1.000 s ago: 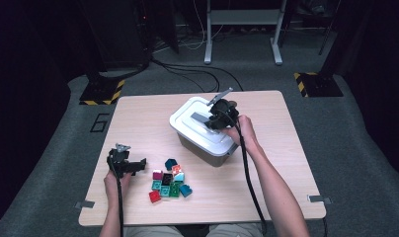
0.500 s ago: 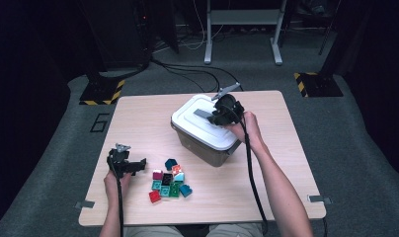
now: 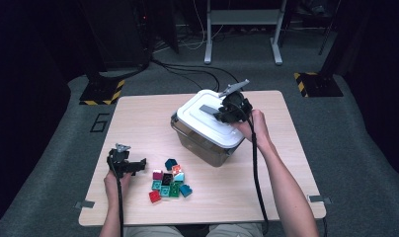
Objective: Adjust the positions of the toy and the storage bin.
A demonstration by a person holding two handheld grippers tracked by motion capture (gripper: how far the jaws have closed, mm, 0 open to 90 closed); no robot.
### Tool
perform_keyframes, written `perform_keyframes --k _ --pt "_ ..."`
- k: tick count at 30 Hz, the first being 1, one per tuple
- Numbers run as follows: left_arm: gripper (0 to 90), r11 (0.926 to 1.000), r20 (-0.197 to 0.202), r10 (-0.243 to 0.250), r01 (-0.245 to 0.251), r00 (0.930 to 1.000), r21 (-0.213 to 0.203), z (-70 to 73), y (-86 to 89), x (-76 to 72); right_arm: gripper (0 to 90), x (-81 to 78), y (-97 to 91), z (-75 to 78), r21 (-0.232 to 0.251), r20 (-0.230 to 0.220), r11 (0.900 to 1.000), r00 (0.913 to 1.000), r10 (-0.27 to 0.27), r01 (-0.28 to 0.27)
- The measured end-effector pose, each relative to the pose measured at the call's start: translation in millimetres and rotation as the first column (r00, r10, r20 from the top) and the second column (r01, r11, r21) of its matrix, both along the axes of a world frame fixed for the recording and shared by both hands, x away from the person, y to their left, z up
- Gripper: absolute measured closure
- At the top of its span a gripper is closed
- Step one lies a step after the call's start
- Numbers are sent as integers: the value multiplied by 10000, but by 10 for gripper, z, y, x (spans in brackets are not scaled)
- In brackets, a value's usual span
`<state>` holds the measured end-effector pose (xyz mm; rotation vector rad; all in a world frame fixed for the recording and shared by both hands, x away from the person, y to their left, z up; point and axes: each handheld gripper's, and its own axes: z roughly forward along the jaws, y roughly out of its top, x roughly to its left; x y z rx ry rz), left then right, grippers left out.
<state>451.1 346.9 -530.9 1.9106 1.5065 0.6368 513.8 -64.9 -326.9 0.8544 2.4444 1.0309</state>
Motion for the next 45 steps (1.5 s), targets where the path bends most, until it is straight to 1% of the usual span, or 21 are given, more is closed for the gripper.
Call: perform_keyframes --k 2,4,6,10,11,12,15,19,20,22,23,26,27,30,32,33,37,41,42,43,45 --pt "2 10000 4 6 -6 10000 3 0 -1 0 668 -8 -40 24 7 85 10000 10000 -26 26" --pt "2 10000 -2 1 -1 10000 1 0 0 0 668 -20 -55 38 80 19 9999 9999 -144 143" --pt "2 10000 1 3 -3 10000 1 0 0 0 668 -29 -126 72 168 140 9996 9997 -224 221" --pt "2 10000 -3 6 -6 10000 -1 0 -1 -1 668 -46 -206 100 195 149 9991 9992 -376 374" --pt "1 10000 -12 6 -6 10000 -10 0 -1 -1 668 -40 -265 109 191 345 9993 9988 -337 330" --pt "2 10000 -4 8 -8 10000 2 0 -1 -1 668 -50 -287 117 221 285 9988 9987 -432 425" --pt "2 10000 1 1 -1 10000 1 0 0 0 668 -56 -339 129 221 338 9986 9982 -498 491" --pt "2 10000 -17 4 -4 10000 -9 0 -1 -2 668 -84 -459 159 386 323 9955 9956 -884 871" --pt "2 10000 -9 6 -6 10000 -8 0 -1 -1 668 -94 -479 166 453 249 9937 9943 -1037 1025" --pt "2 10000 -21 6 -6 10000 -8 1 -2 -2 668 -89 -538 175 438 388 9941 9941 -1013 996" --pt "1 10000 -2 7 -7 10000 -1 0 -1 -1 668 -100 -562 182 447 293 9927 9931 -1133 1120" --pt "2 10000 -1 4 -4 10000 3 0 -1 0 668 -102 -616 190 506 351 9914 9918 -1227 1208" --pt "2 10000 -12 6 -6 10000 -7 0 -2 -1 668 -110 -674 200 523 305 9901 9908 -1317 1300" --pt "2 10000 -3 5 -5 10000 1 0 -1 -1 668 -119 -728 208 561 299 9883 9891 -1440 1422" --pt "2 10000 -8 5 -5 10000 -3 0 -2 -1 668 -123 -816 214 580 412 9867 9872 -1542 1517" --pt "2 10000 -8 5 -5 10000 -3 0 -2 -1 668 -123 -816 214 580 412 9867 9872 -1542 1517" --pt "2 10000 -15 9 -9 10000 -9 0 -2 -2 668 -131 -942 201 715 402 9797 9808 -1906 1874" --pt "2 10000 -14 6 -6 10000 -7 0 -2 -2 668 -131 -1028 184 710 420 9778 9788 -2003 1971" --pt "2 10000 -12 9 -9 10000 -7 0 -2 -2 668 -144 -1073 172 812 317 9717 9738 -2251 2220" --pt "2 10000 -13 7 -7 10000 -5 0 -2 -2 668 -142 -1107 163 811 366 9719 9738 -2245 2211" --pt "2 10000 -11 11 -11 10000 -9 0 -3 -2 668 -148 -1161 145 822 315 9685 9707 -2383 2351"
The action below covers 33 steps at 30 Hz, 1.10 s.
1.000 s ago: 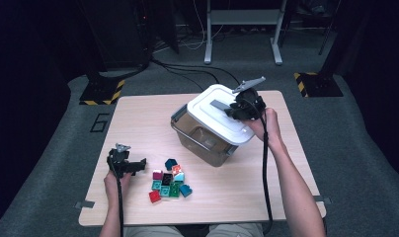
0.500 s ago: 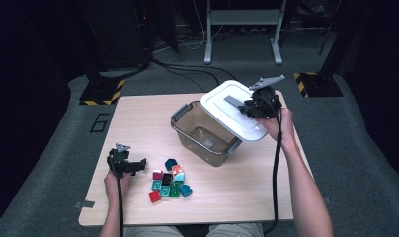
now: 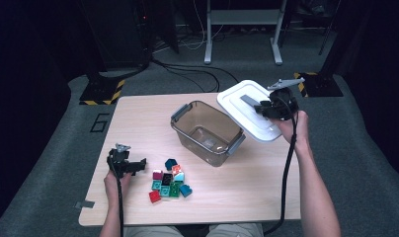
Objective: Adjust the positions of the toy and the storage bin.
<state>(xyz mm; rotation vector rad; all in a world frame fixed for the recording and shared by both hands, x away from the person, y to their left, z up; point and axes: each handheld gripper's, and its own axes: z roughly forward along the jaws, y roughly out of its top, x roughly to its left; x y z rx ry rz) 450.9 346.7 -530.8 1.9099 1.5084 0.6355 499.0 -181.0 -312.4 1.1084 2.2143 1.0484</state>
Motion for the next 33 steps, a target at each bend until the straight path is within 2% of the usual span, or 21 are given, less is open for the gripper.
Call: perform_keyframes --k 9,10,12,18,23,25,29,30,33 --pt "2 10000 -1 -1 1 10000 3 0 0 0 668 15 -247 -122 85 -259 9982 9979 -590 593" --pt "2 10000 -1 0 0 10000 3 0 0 0 668 12 -298 -155 121 -343 9967 9962 -800 805" --pt "2 10000 -1 1 -1 10000 4 0 0 0 668 15 -331 -171 97 -338 9964 9959 -833 837" --pt "2 10000 2 7 -7 10000 8 0 -1 0 668 27 -508 -305 111 -513 9903 9891 -1377 1385" --pt "2 10000 3 10 -10 10000 10 0 -1 0 668 36 -568 -385 30 -597 9868 9851 -1612 1617" --pt "2 10000 3 10 -10 10000 9 0 -1 0 668 37 -582 -428 68 -698 9831 9808 -1818 1827" --pt "2 10000 4 11 -11 10000 11 0 -1 0 668 48 -619 -527 -86 -751 9803 9775 -1972 1971" --pt "2 10000 4 11 -11 10000 10 0 -1 0 668 49 -620 -579 -76 -860 9770 9733 -2130 2131" --pt "2 10000 4 9 -9 10000 13 0 -1 0 668 55 -624 -667 -143 -914 9743 9700 -2251 2248"
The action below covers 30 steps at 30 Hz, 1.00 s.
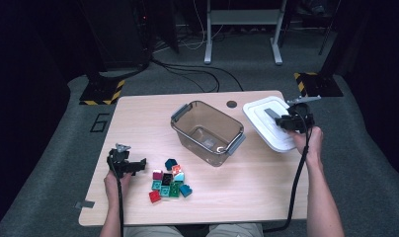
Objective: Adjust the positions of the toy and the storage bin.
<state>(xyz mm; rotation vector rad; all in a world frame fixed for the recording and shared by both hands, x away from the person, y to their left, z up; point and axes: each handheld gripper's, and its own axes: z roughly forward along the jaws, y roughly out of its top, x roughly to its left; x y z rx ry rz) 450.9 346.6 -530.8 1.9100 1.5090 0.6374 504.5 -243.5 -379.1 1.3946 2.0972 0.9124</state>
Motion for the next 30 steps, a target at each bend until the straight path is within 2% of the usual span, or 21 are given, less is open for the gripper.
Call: perform_keyframes --k 9,18,26,30 --pt "2 10000 2 2 -2 10000 -2 0 0 0 668 42 26 -250 -118 -340 9998 9993 -134 130" --pt "2 10000 1 2 -2 10000 -3 0 0 0 668 63 6 -401 -3 -630 9995 9975 -328 328" --pt "2 10000 2 2 -2 10000 -4 0 0 0 667 78 -6 -556 -141 -954 9992 9947 -382 370" --pt "2 10000 2 2 -2 10000 1 0 0 0 667 95 -20 -618 3 -1121 9990 9927 -439 442"
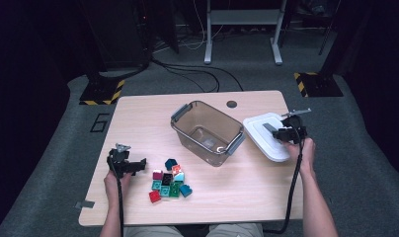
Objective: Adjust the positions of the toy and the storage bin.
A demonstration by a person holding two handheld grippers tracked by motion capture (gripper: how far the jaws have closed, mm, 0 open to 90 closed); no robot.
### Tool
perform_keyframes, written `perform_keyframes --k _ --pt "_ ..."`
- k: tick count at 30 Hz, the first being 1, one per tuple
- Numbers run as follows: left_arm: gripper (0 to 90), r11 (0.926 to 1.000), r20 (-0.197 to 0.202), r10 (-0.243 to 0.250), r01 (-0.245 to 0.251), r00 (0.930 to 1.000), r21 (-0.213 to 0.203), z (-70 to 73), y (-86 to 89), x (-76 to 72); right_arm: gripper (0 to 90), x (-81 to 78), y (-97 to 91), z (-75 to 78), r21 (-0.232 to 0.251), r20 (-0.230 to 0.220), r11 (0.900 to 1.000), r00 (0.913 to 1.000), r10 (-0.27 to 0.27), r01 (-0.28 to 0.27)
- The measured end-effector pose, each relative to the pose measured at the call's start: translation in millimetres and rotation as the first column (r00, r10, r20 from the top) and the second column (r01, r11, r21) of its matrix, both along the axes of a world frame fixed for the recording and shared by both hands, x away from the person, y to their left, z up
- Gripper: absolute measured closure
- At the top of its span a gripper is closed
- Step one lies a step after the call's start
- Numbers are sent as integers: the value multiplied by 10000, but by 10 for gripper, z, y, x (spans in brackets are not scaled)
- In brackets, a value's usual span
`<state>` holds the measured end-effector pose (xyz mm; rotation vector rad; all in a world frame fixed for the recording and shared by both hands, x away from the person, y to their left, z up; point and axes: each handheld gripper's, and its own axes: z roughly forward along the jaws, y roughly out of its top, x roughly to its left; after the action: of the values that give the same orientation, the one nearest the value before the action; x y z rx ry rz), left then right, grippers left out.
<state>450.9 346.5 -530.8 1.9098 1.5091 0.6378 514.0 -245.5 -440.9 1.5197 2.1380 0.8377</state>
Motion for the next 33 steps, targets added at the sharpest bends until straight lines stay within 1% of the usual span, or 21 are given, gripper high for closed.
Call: perform_keyframes --k 3,6,7,9,10,11,12,14,18,20,21,22,24,26,29,31,33 --pt "2 10000 1 0 0 10000 -2 0 0 0 668 2 5 -23 -54 -57 10000 10000 -23 23" --pt "2 10000 4 2 -2 10000 -2 0 0 0 667 12 7 -71 -64 -240 10000 9997 -42 41" --pt "2 10000 0 1 -1 10000 -2 0 0 0 667 13 5 -98 -48 -383 10000 9992 -67 65" --pt "2 10000 -1 -1 1 10000 2 0 0 0 668 18 3 -116 -36 -347 10000 9994 -83 82" --pt "2 10000 1 1 -1 10000 -2 0 0 0 667 22 4 -144 -66 -486 10000 9988 -70 67" --pt "2 10000 -2 -1 1 10000 2 0 0 0 667 22 4 -144 -66 -486 10000 9988 -70 67" --pt "2 10000 3 3 -3 10000 -5 0 0 0 667 25 8 -178 -169 -614 9999 9981 -2 -9" --pt "2 10000 2 3 -3 10000 -7 0 0 0 667 28 20 -207 -162 -767 9999 9971 -15 2" --pt "2 10000 1 1 -1 10000 -1 0 0 0 667 41 16 -233 -140 -830 9999 9965 31 -43" --pt "2 10000 7 6 -6 10000 -7 0 -1 0 667 47 20 -254 -247 -955 9997 9954 21 -45" --pt "2 10000 1 1 -1 10000 0 0 0 0 667 56 31 -290 -409 -1073 9991 9942 91 -136" --pt "2 10000 1 0 0 10000 3 0 0 0 667 56 31 -290 -409 -1073 9991 9942 91 -136" --pt "2 10000 0 0 0 10000 1 0 0 0 667 59 49 -357 -499 -1304 9986 9914 110 -176" --pt "2 10000 1 3 -3 10000 -3 0 0 0 666 61 43 -387 -412 -1376 9991 9905 72 -130" --pt "2 10000 -1 0 0 10000 -3 0 0 0 666 68 37 -417 -461 -1439 9988 9896 98 -166" --pt "2 10000 0 0 0 10000 -2 0 0 0 666 65 41 -436 -522 -1393 9986 9902 31 -105" --pt "2 10000 -1 -1 1 10000 -2 0 0 0 665 68 31 -449 -442 -1426 9989 9897 82 -146"
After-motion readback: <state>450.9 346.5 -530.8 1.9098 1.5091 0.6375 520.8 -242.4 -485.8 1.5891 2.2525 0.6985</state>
